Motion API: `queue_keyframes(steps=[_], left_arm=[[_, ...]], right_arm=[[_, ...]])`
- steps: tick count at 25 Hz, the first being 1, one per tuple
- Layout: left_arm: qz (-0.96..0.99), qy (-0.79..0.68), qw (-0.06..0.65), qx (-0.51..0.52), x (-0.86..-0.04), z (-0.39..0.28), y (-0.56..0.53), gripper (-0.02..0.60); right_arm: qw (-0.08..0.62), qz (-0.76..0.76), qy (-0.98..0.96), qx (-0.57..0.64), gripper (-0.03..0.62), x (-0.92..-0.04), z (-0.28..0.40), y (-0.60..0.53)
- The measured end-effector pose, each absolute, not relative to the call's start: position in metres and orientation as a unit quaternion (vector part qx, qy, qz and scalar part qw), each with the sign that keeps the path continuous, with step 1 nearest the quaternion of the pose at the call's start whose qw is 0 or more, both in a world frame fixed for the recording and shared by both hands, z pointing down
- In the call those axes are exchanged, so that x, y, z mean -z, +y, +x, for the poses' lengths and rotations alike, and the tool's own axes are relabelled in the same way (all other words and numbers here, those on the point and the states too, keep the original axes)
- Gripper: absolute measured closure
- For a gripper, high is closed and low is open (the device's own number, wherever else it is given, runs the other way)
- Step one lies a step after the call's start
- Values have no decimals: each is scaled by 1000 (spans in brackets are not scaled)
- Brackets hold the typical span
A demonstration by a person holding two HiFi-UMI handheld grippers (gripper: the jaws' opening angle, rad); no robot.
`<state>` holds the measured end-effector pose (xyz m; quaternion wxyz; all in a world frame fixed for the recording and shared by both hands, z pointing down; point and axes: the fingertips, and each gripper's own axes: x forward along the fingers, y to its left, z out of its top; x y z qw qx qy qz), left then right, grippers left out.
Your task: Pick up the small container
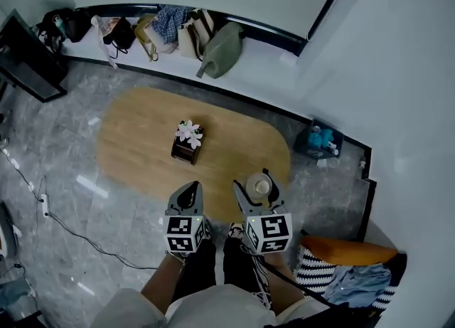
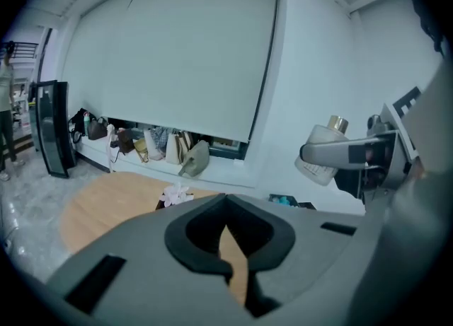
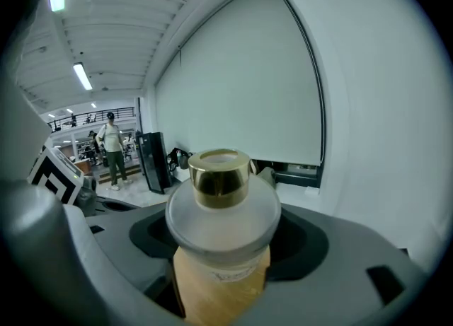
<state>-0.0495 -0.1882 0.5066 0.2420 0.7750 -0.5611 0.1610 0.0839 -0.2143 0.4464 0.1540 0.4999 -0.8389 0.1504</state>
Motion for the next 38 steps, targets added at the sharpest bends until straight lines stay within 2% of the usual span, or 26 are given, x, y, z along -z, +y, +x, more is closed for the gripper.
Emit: queue_keyframes(steps=[20, 38], left_arm=[[848, -499, 157, -82, -356, -7, -201, 574], [850, -508, 120, -70, -305, 16, -199, 574]], right_arm=[[120, 560, -810, -125, 253, -305, 110, -172], [90, 550, -819, -135, 253, -274, 128, -174]])
